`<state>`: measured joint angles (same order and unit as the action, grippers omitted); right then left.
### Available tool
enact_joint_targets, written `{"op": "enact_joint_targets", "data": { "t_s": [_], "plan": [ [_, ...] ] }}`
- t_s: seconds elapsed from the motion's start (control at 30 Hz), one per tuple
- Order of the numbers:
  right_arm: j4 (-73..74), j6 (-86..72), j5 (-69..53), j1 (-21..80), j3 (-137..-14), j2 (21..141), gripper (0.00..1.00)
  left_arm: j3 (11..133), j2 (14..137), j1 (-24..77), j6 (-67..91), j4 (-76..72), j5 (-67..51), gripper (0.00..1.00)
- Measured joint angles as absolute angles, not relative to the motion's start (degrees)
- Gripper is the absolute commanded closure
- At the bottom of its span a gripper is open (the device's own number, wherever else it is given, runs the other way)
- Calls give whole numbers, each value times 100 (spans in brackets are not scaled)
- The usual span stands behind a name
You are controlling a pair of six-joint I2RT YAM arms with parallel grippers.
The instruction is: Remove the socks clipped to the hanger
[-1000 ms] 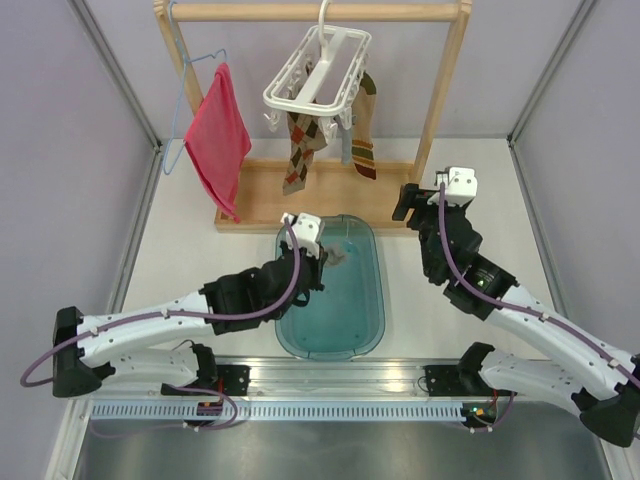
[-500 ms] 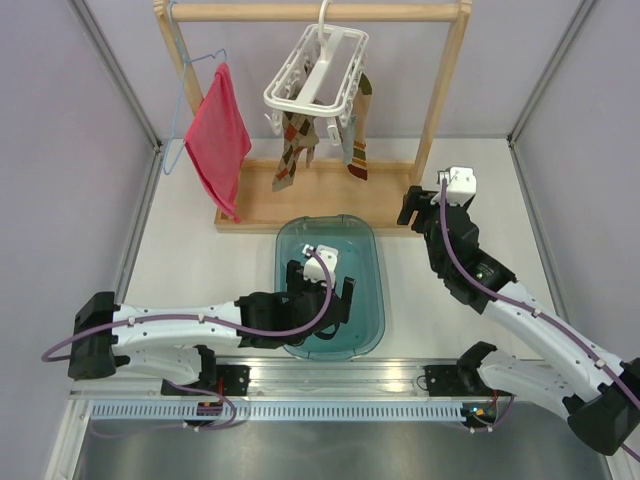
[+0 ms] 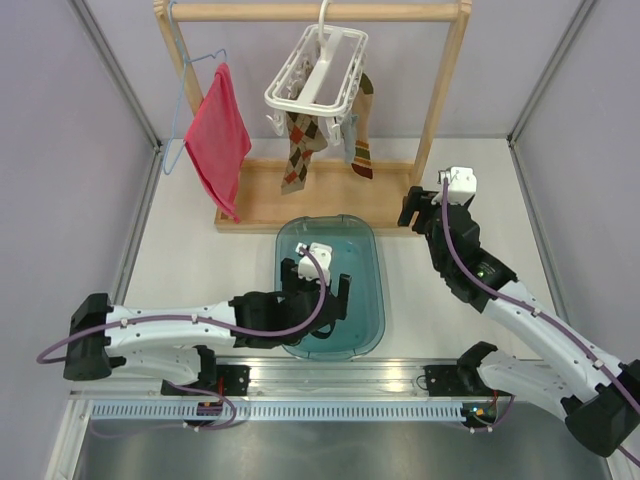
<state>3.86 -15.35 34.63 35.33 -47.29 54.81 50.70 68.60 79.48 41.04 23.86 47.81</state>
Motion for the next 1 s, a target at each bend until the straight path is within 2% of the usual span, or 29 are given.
{"op": "enact_joint_targets", "data": {
  "t_s": [0.17, 0.53, 0.77, 1.0],
  "plan": [
    [384, -1592, 3286, 3352, -4729, 5623, 19, 5225, 6928, 7854, 4023, 2397, 5085, 0],
    [384, -1684, 2877, 3057, -4731, 5813, 20, 6897, 8023, 6088, 2700, 1295, 4119, 0],
    [338, -1686, 2735, 2961, -4727, 5813, 20, 8034, 8849, 5422, 1922, 716, 3789, 0],
    [187, -1671, 2517, 2805, -4619, 5813, 20, 8379, 9480, 5083, 1551, 521, 3688, 0]
  ]
}}
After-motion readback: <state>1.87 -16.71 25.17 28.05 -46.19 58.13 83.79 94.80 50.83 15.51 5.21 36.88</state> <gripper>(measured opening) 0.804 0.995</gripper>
